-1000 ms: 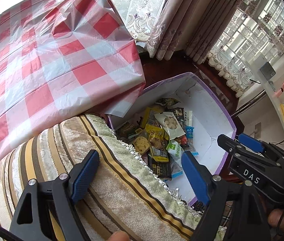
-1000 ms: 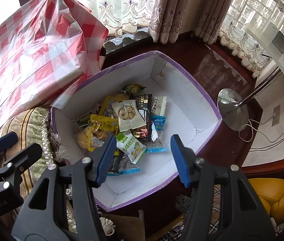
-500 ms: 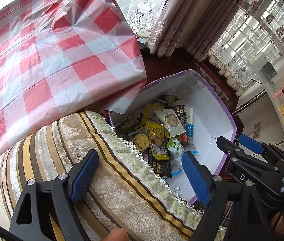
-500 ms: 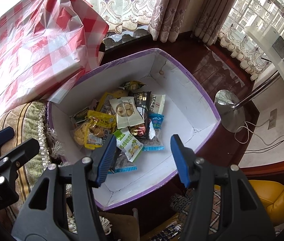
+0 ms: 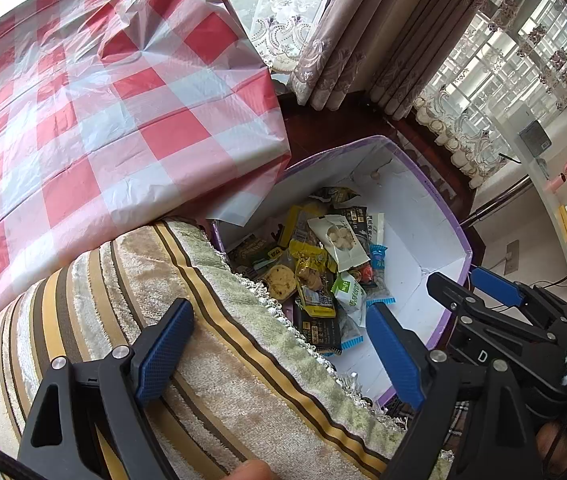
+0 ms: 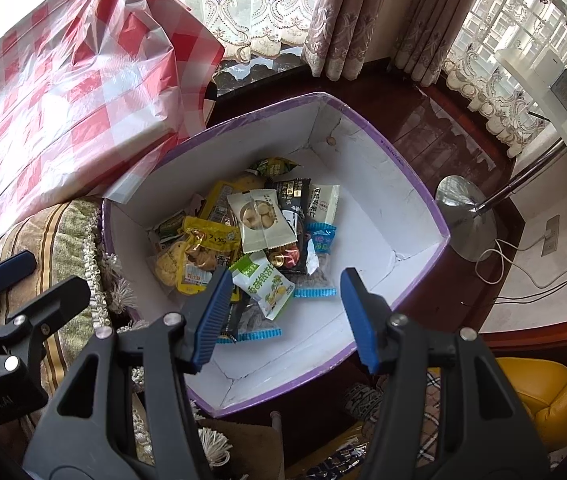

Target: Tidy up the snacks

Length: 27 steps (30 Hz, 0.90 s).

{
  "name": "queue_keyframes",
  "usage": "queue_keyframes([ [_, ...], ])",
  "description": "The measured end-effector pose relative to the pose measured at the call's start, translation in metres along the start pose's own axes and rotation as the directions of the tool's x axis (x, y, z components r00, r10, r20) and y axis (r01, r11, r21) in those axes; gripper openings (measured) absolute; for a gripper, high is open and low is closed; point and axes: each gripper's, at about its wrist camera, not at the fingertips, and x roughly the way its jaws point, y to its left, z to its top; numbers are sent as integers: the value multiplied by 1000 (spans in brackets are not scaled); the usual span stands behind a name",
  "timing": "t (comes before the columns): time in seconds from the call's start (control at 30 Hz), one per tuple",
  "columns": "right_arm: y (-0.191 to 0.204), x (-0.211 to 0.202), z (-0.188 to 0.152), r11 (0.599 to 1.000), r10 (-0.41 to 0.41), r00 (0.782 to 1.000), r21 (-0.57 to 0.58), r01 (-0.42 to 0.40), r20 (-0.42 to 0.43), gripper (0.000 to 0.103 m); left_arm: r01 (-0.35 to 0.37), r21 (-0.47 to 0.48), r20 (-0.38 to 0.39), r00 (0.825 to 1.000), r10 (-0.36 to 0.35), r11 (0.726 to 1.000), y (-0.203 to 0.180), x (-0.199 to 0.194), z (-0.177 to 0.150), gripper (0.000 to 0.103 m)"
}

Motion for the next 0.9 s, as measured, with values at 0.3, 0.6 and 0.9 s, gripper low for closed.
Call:
queue_keyframes([
  [0.3, 1, -1, 1, 1000, 2, 1000, -2, -2, 2, 60, -1, 2, 0, 1000, 1, 1000, 0, 0, 0, 89],
  [0.6, 0, -1, -1, 1000, 1, 1000, -3, -1, 1, 60, -1, 1, 0, 1000, 1, 1000, 0, 1, 0, 89],
  [0.9, 0, -1, -1, 1000, 0, 1000, -1, 0, 1, 60, -1, 1, 0, 1000, 1, 1000, 0, 1, 0, 89],
])
